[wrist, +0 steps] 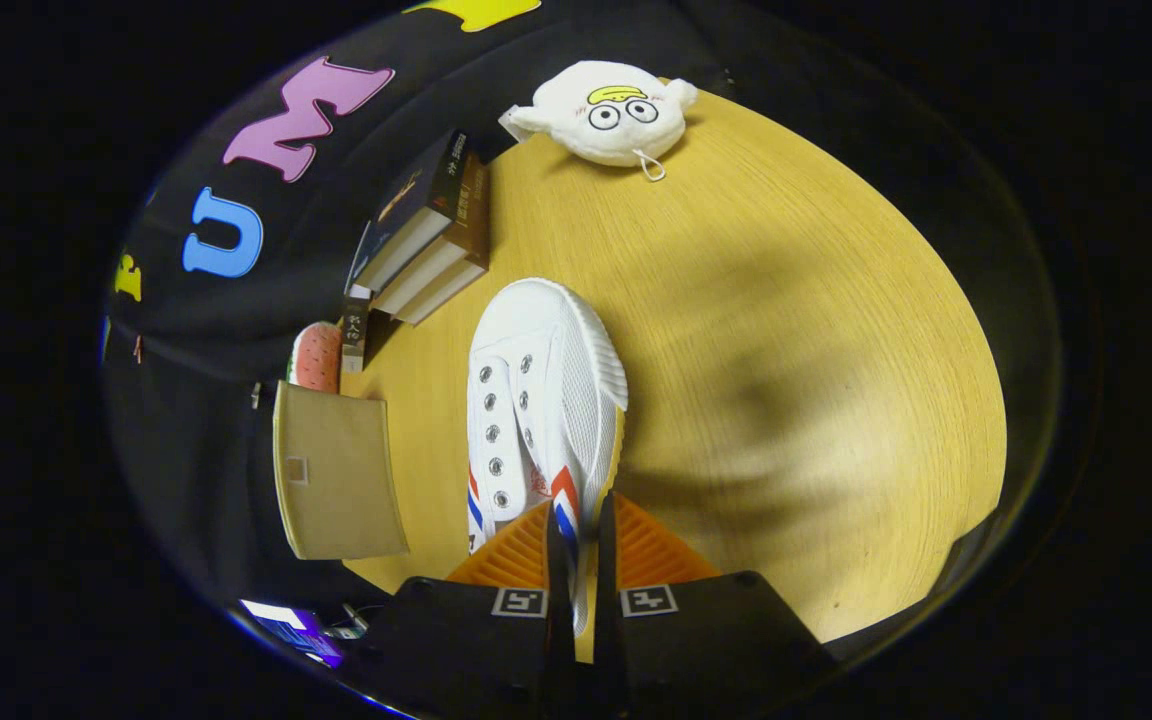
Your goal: Open the storage box then place both shoes into the box .Put the left shoe in first, then the right shoe, with the right side of both shoes facing outward in a uniform manner.
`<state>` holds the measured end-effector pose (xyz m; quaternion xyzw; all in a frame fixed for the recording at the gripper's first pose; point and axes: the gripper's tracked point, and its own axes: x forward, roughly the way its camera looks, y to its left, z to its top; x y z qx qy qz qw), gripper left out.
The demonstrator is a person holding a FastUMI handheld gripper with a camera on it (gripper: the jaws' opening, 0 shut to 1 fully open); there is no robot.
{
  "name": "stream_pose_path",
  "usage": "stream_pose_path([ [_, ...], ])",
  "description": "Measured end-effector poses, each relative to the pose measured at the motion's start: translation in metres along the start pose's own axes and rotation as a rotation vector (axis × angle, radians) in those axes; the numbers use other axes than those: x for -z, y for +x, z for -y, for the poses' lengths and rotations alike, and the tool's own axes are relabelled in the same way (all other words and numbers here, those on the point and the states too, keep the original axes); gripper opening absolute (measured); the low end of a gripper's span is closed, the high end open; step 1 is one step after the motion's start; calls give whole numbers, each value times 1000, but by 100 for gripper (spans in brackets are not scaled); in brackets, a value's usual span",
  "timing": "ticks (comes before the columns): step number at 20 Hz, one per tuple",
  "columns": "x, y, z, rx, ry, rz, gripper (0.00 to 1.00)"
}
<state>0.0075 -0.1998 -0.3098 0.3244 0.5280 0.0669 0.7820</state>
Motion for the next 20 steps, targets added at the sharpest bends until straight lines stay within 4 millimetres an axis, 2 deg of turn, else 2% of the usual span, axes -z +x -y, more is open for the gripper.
stream_pose_path([
  [4,-1,-29,-49,-21,-37,20,12],
  [7,-3,-42,-104,-47,-104,37,12],
  [10,3,-47,-168,-112,-93,53,12],
  [13,16,-37,-229,-161,-71,44,12],
  [16,34,-23,-285,-185,-120,39,12],
  [20,65,6,-347,-209,-182,19,12],
])
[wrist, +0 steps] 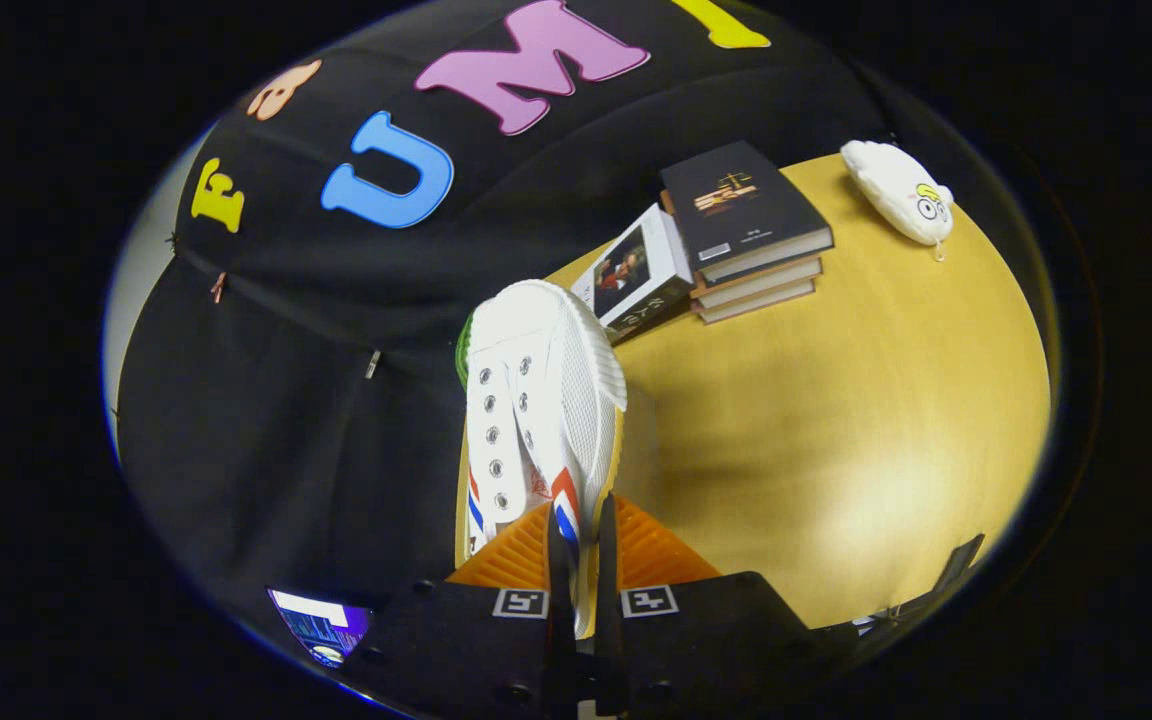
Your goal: Open the storage box then place both shoes into the box .Put the left shoe in first, then the right shoe, with the right side of both shoes facing outward in a uniform manner.
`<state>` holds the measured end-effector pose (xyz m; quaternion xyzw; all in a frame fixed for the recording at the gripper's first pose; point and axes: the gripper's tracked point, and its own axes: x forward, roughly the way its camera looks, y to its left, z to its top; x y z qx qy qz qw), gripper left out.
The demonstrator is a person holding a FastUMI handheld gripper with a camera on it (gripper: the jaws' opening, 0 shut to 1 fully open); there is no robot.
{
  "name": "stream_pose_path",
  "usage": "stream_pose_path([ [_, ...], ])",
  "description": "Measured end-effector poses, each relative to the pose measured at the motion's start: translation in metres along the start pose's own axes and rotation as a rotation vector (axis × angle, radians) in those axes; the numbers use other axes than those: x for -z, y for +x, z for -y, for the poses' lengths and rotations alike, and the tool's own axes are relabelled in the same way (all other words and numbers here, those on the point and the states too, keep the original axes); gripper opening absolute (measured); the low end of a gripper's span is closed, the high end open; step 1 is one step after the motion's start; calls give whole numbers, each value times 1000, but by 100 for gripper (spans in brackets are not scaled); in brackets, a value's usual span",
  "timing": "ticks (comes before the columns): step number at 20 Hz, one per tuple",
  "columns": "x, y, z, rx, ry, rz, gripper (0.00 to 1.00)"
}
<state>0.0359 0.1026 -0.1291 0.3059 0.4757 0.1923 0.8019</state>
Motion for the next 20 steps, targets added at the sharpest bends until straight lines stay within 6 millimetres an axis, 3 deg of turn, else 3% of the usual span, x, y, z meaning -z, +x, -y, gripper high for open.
stream_pose_path([
  [2,12,24,-17,4,-8,-14,12],
  [5,30,61,-25,44,-9,-36,12],
  [9,50,91,-17,138,4,-55,11],
  [16,50,110,-16,213,73,-50,12],
  [20,51,107,-21,194,81,-58,22],
])
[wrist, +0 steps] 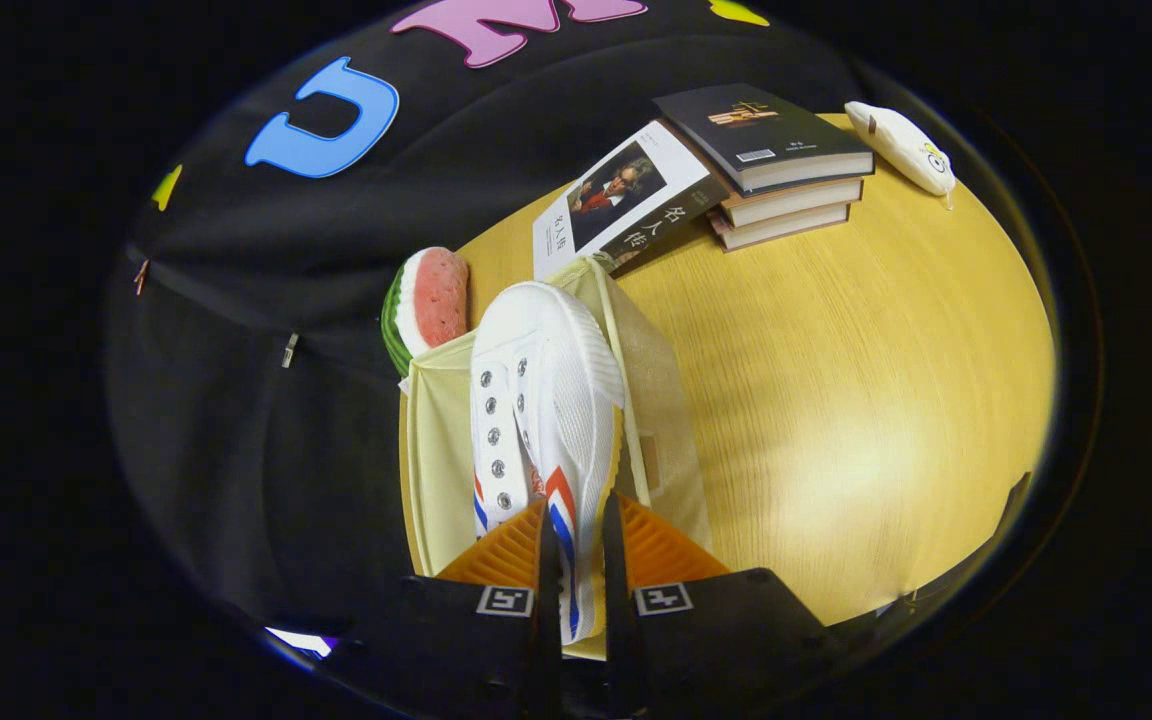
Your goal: Open the storage box then place both shoes into the box .Put the left shoe in first, then the right shoe, with the right side of both shoes facing outward in a uniform manner.
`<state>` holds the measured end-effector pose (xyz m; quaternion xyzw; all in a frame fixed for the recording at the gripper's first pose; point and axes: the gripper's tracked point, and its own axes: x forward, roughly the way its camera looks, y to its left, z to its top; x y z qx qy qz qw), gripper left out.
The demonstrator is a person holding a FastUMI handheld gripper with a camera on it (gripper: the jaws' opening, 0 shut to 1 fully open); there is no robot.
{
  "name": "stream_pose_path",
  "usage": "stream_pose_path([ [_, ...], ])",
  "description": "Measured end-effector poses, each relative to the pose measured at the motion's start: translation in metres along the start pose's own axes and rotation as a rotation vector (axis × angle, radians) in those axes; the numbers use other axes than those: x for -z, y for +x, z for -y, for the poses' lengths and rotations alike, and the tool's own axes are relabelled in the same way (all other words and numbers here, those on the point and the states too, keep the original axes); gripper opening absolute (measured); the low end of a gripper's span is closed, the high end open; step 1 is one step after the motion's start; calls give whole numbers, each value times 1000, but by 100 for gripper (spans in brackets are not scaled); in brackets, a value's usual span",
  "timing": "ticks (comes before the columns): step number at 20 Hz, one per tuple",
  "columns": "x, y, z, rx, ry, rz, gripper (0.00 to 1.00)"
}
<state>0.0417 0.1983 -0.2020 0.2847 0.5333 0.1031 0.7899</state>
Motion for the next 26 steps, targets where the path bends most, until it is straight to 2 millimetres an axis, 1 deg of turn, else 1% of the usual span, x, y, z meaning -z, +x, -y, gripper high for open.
stream_pose_path([
  [1,-4,-7,-6,-24,10,10,31],
  [2,-7,-9,-13,-58,21,39,38],
  [3,-14,-17,-24,-104,26,65,59],
  [4,-17,-26,-29,-115,22,85,79],
  [5,-23,-36,-27,-108,-3,114,100],
  [6,-29,-37,-26,-104,-39,145,99],
  [7,-37,-48,-23,-98,-74,184,99],
  [11,-70,-103,-20,-92,-179,388,99],
  [13,-89,-132,-13,-82,-204,491,99],
  [15,-106,-157,-1,-64,-213,574,99],
  [16,-117,-162,8,-48,-212,612,99],
  [21,-155,-226,50,76,-279,837,98],
  [24,-166,-268,73,170,-324,984,99],
  [26,-165,-294,72,173,-317,1081,99],
])
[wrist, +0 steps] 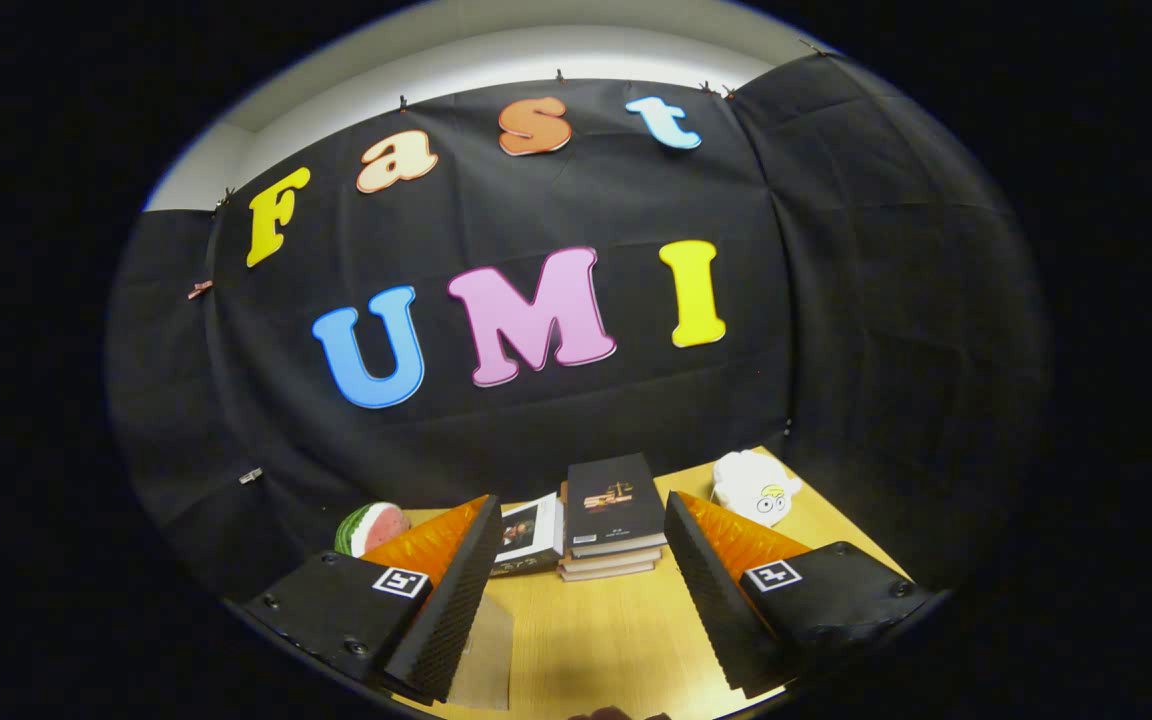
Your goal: Open the storage box then place both shoes into the box .Put the left shoe in first, then the right shoe, with the right side of both shoes facing outward in a uniform manner.
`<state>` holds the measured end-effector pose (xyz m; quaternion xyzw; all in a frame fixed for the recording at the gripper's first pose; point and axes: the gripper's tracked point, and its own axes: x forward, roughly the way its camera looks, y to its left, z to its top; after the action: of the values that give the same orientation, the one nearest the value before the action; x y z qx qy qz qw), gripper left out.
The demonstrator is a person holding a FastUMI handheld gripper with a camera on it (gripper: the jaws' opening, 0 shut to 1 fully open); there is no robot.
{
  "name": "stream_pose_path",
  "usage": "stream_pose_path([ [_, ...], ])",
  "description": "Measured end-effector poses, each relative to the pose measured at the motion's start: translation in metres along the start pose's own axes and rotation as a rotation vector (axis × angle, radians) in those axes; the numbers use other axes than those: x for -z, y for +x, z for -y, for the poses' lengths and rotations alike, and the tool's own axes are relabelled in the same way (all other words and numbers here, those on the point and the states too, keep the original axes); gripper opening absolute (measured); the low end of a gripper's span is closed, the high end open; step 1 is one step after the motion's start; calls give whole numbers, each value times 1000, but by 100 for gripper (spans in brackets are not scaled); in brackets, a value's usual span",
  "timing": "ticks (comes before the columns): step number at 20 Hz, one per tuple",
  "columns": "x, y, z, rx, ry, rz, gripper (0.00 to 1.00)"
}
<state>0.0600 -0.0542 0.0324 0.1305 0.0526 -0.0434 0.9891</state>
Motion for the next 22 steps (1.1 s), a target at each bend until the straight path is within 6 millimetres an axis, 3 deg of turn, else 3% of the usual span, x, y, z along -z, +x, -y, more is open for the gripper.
stream_pose_path([
  [3,-16,-16,14,31,-30,129,99],
  [8,-12,-33,27,82,-140,151,98],
  [13,7,-37,19,65,-227,108,98],
  [22,13,-25,4,42,-245,81,99],
])
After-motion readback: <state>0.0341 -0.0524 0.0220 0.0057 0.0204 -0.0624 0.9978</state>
